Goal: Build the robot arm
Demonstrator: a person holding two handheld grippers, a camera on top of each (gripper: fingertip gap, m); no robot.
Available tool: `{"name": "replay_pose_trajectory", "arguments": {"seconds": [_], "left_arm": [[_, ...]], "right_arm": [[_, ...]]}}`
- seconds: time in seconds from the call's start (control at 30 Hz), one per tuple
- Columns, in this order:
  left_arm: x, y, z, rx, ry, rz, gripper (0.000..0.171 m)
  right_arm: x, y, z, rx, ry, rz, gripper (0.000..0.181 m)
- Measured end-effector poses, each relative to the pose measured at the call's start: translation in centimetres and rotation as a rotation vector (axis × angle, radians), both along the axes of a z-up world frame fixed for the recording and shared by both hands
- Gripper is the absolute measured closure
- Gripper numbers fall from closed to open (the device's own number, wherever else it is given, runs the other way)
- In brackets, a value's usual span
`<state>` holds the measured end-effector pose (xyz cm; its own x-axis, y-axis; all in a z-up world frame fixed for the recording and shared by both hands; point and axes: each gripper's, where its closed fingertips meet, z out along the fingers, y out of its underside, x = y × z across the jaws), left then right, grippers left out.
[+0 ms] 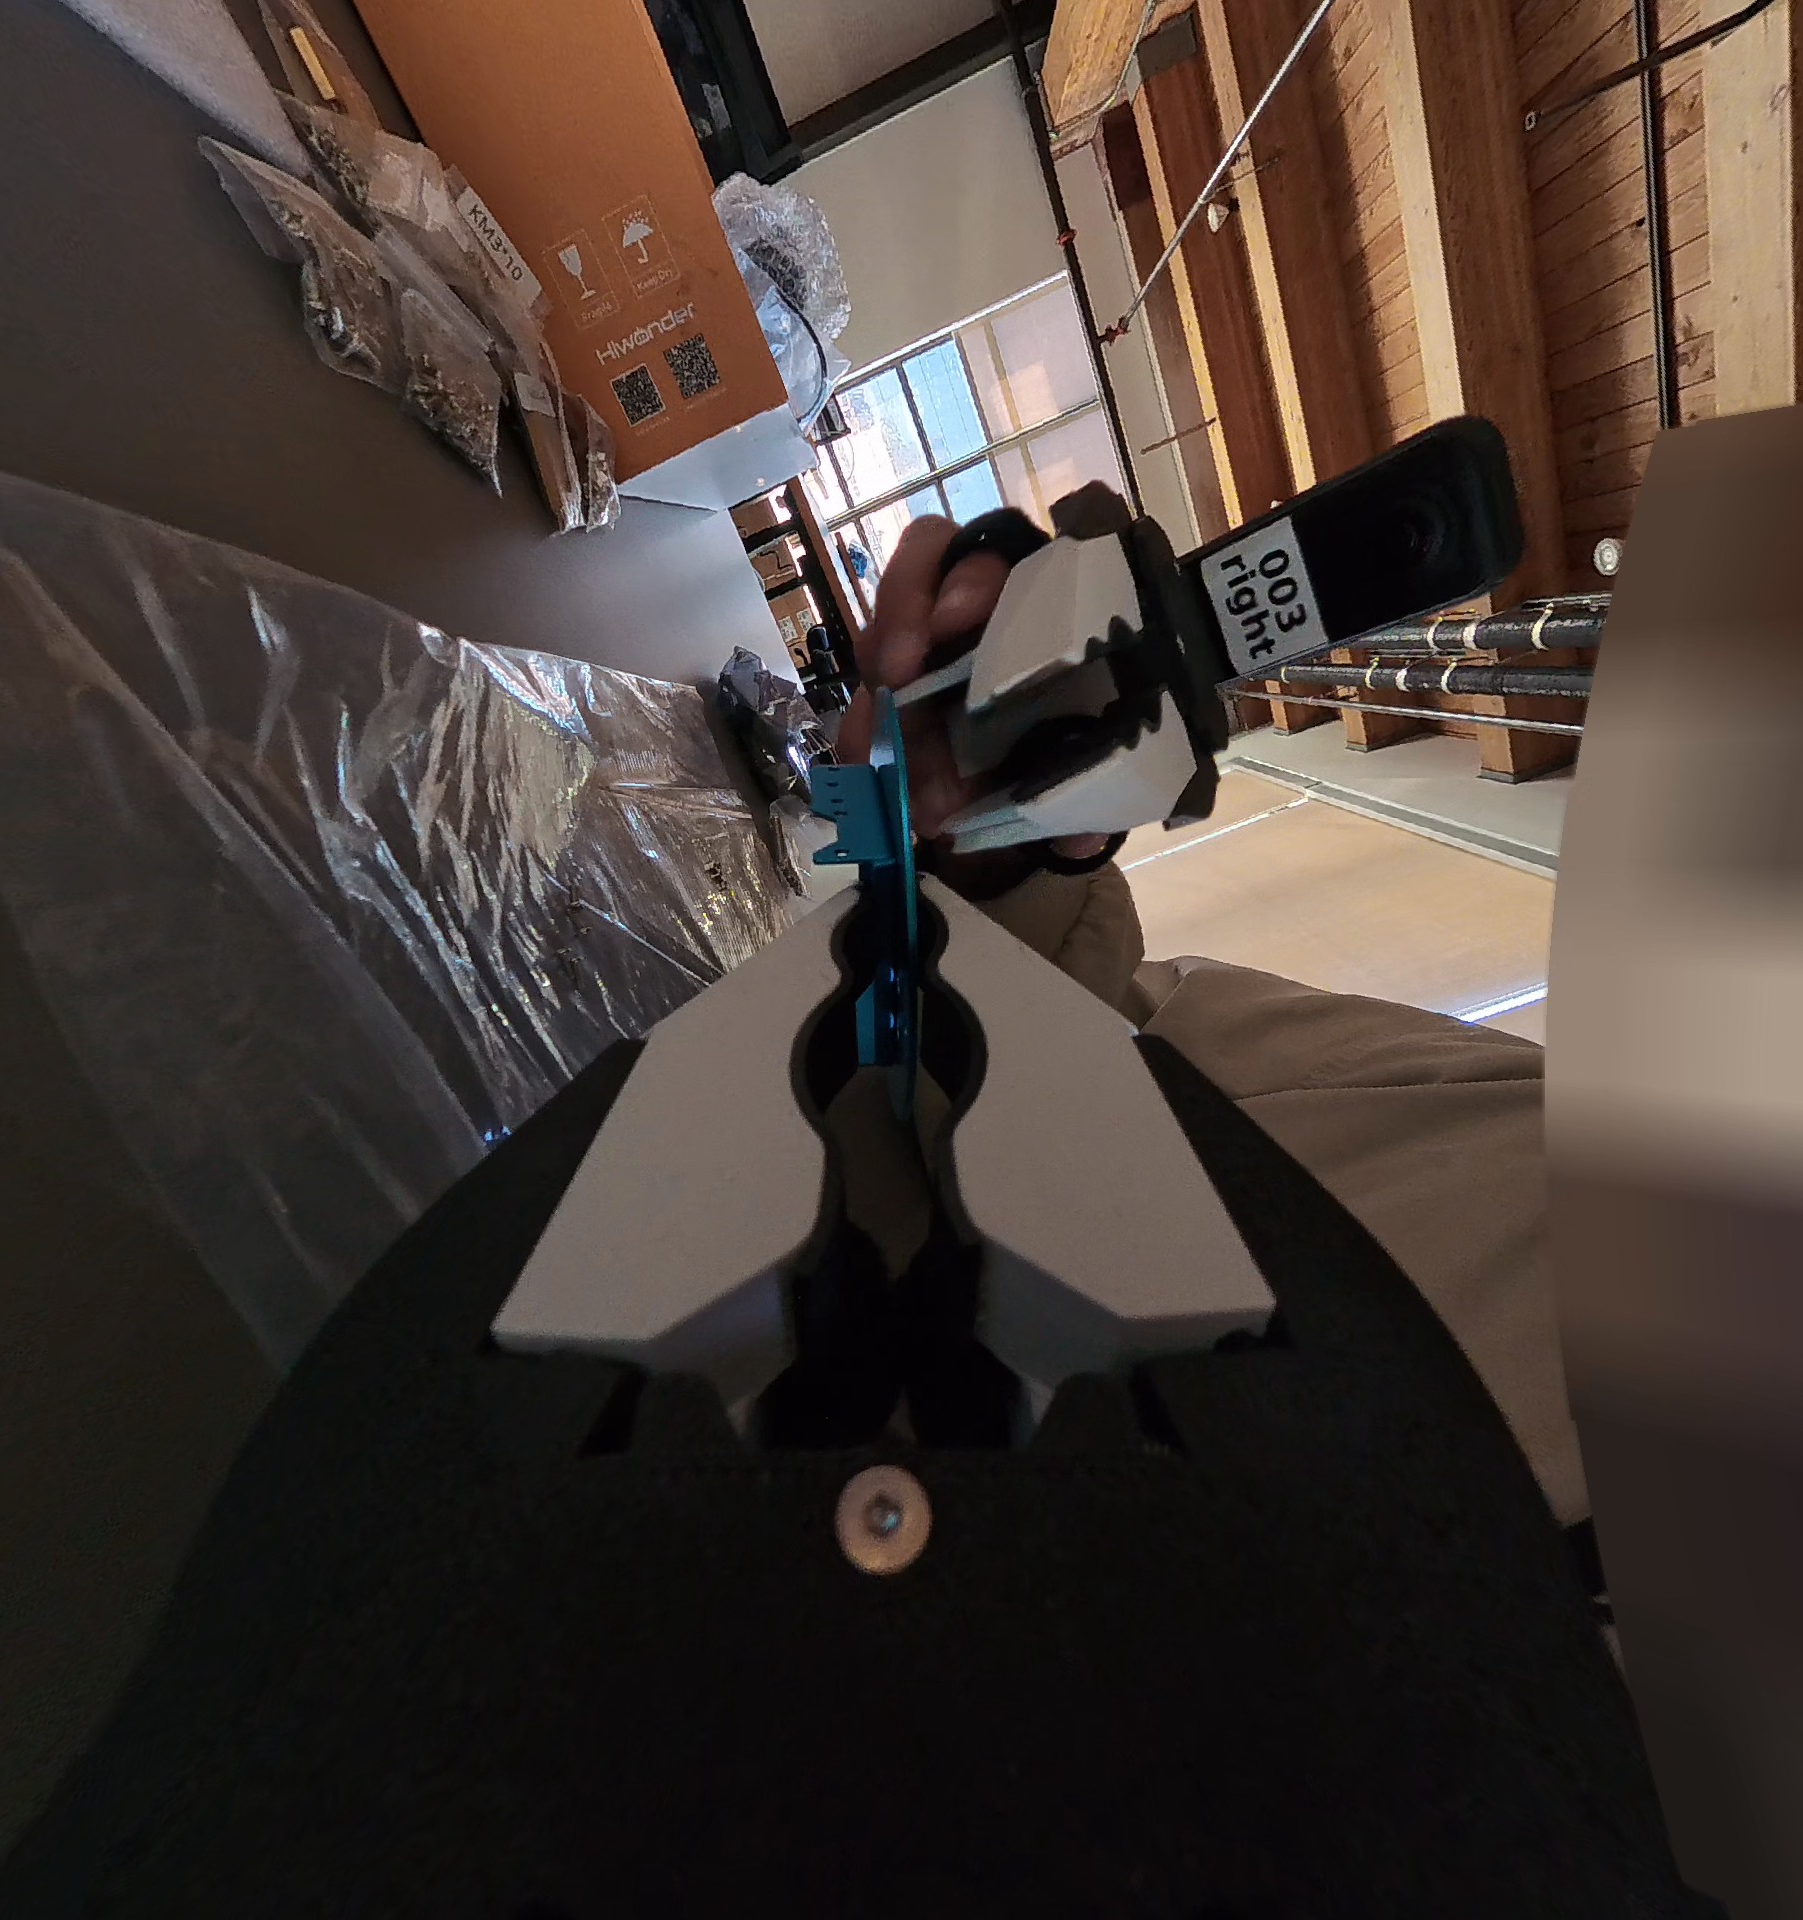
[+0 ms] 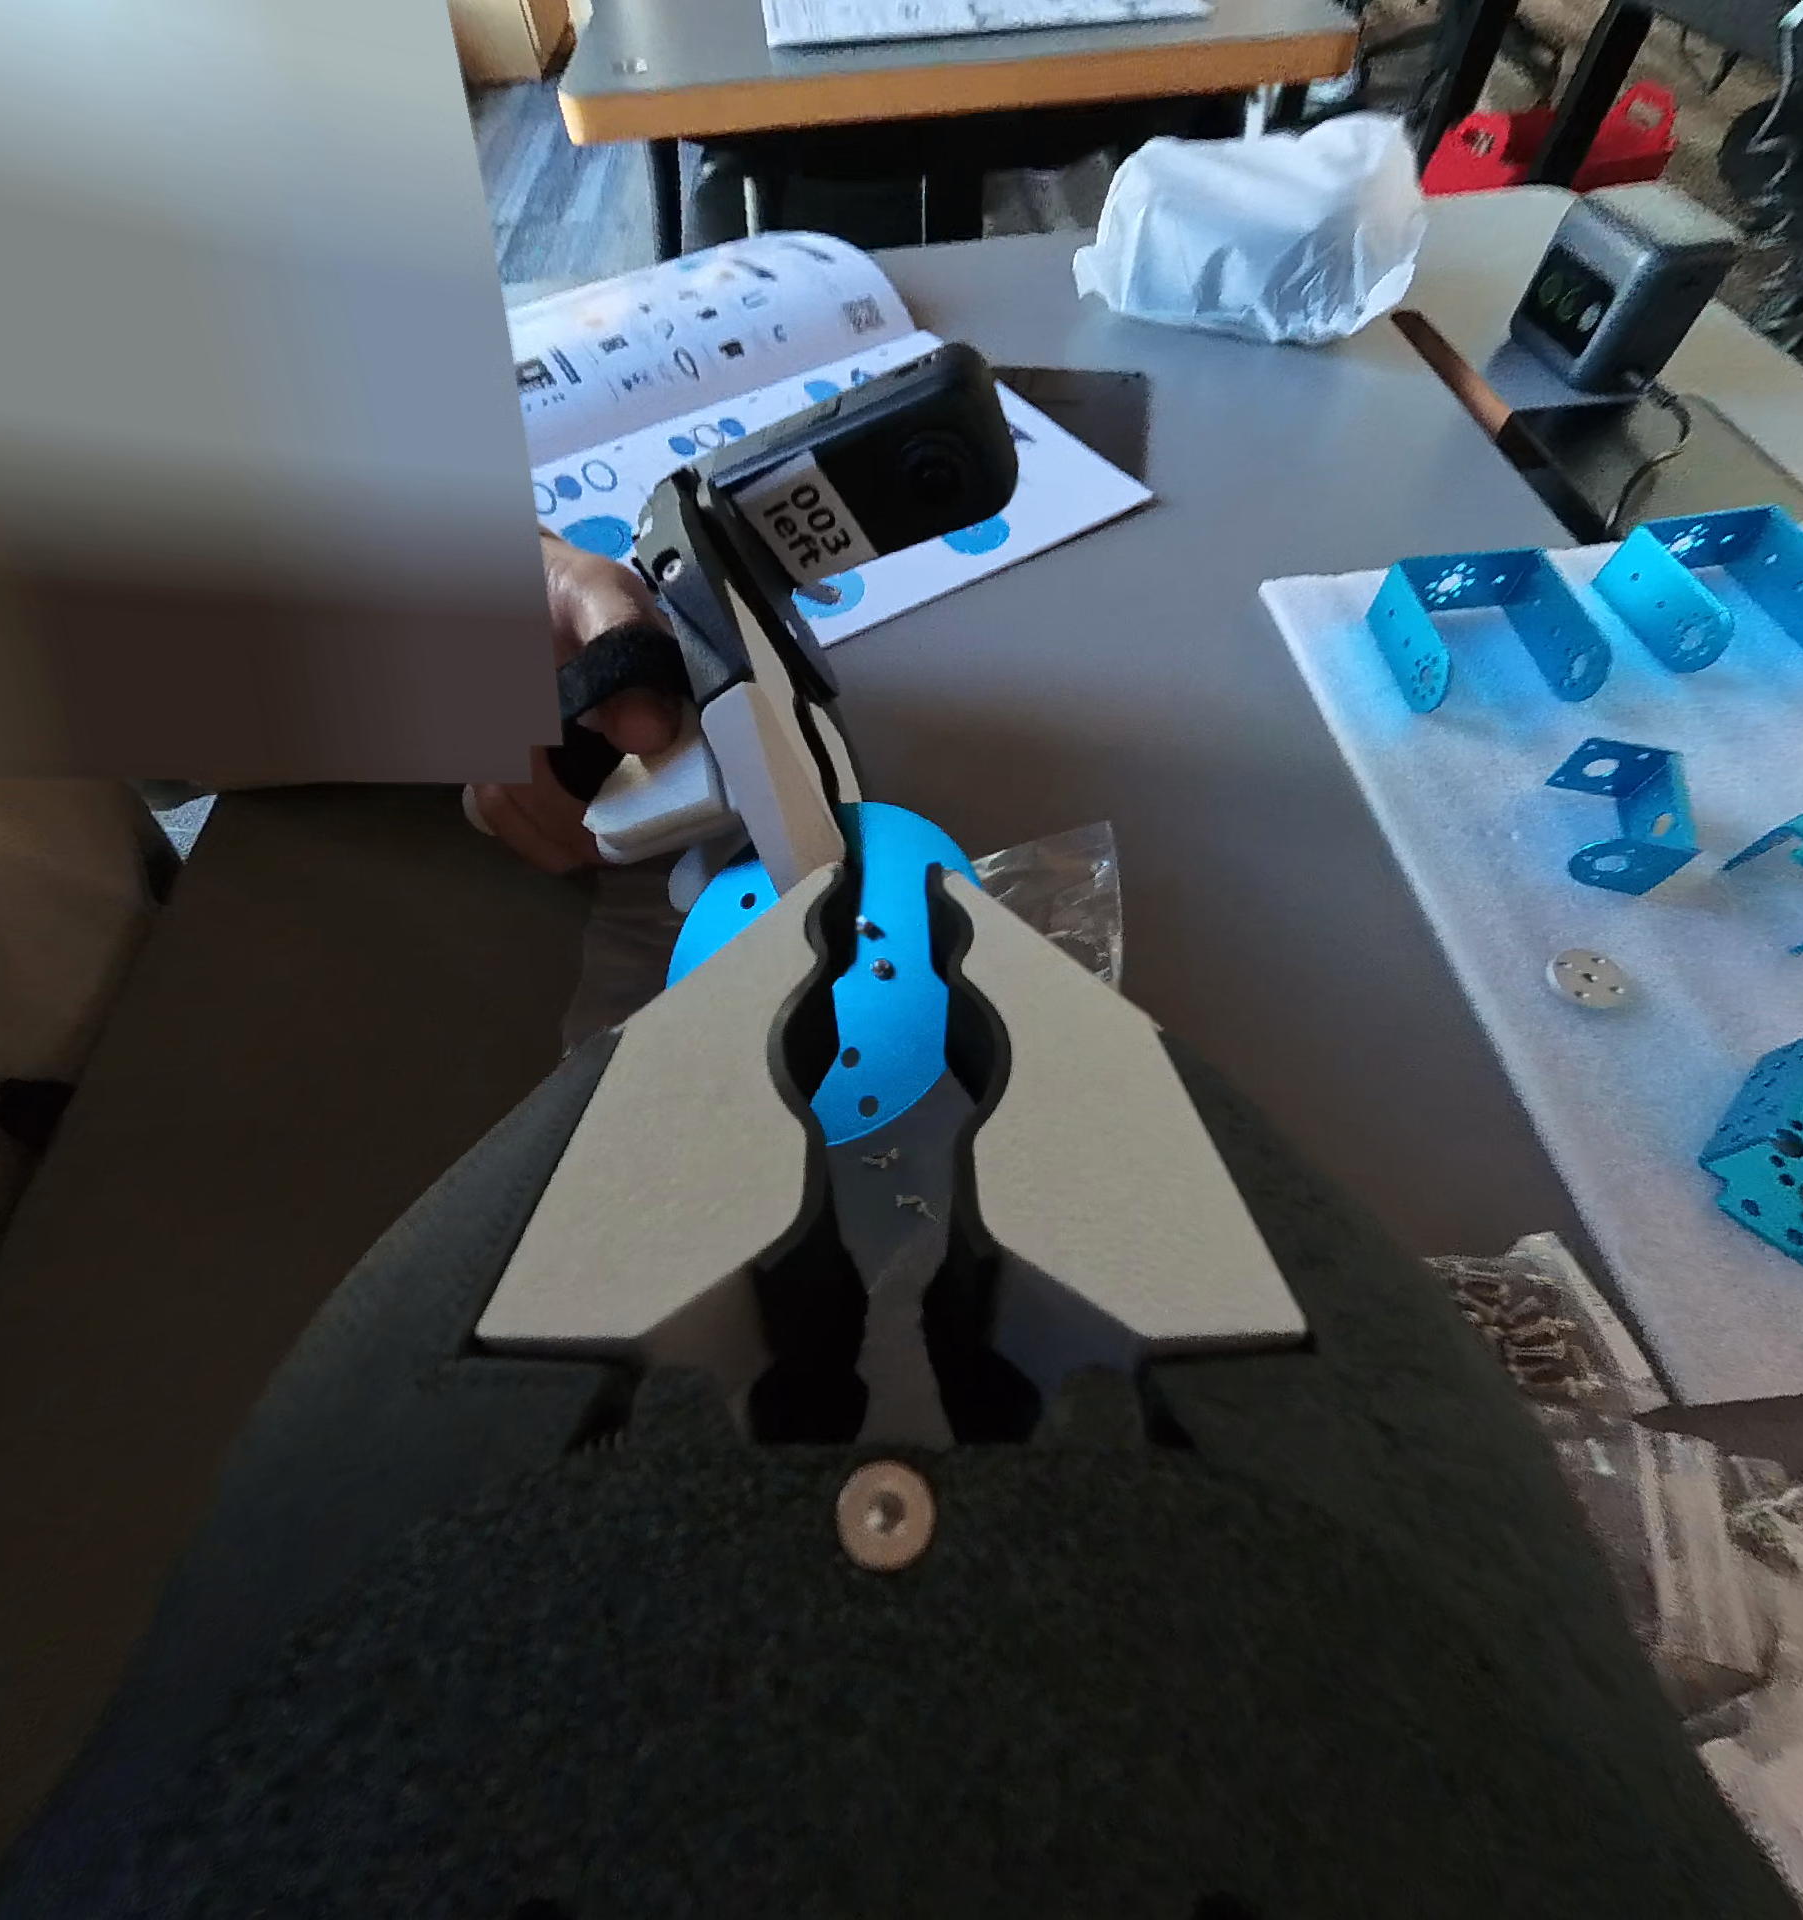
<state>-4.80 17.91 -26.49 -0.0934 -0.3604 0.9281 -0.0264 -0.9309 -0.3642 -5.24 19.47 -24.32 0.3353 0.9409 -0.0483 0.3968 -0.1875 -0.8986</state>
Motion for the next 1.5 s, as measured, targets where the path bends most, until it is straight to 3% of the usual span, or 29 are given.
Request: {"name": "replay_pose_trajectory", "arguments": {"seconds": [0.23,0.33,0.5,0.97,1.5], "left_arm": [[0.0,0.0,-0.1,0.018,0.012,0.002,0.169],[0.0,0.0,-0.1,0.023,0.015,0.002,0.169],[0.0,0.0,-0.1,0.02,0.018,0.001,0.169],[0.1,0.0,-0.3,0.021,0.029,0.0,0.169],[0.1,0.0,-0.2,0.015,0.022,0.002,0.169]], "right_arm": [[0.0,-2.1,-0.2,0.209,-0.031,0.093,0.153],[-0.5,-2.5,-1.0,0.298,-0.116,0.09,0.139],[-0.9,-2.8,-2.2,0.469,-0.277,0.104,0.132],[-1.2,-2.9,-3.0,0.43,-0.312,0.125,0.132],[-0.6,-2.5,-2.1,0.42,-0.277,0.08,0.135]]}}
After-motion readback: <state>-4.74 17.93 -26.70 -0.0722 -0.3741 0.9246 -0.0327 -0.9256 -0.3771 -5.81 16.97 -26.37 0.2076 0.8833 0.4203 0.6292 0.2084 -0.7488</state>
